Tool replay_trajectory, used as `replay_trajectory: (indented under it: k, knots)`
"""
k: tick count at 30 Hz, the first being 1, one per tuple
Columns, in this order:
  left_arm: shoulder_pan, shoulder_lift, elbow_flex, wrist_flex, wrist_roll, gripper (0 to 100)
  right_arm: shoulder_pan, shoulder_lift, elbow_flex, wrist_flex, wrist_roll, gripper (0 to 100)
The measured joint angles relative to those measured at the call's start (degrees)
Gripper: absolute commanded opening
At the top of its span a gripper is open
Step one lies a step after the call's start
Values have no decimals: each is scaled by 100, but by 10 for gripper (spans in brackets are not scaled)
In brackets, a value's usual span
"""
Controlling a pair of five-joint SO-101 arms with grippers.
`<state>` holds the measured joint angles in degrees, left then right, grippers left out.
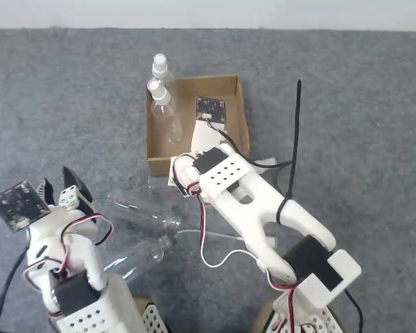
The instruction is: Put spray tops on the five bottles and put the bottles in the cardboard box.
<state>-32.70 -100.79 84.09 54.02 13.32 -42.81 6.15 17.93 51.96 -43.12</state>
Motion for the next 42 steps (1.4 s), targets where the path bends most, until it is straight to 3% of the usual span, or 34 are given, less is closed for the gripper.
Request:
replay_trajectory:
  k: [8, 24, 27, 33, 42]
  knots:
    - [0, 0, 0, 0, 0, 130, -9, 0, -202, 985, 53, 277]
    - [0, 0, 0, 0, 0, 130, 0, -1240, -352, 2743, 1301, 277]
    - [0, 0, 0, 0, 0, 130, 0, -1380, -352, 2796, 765, 278]
    - [0, 0, 0, 0, 0, 130, 0, -1380, -352, 2400, -1240, 278]
    - [0, 0, 0, 0, 0, 130, 0, -1380, -352, 1793, -2171, 278]
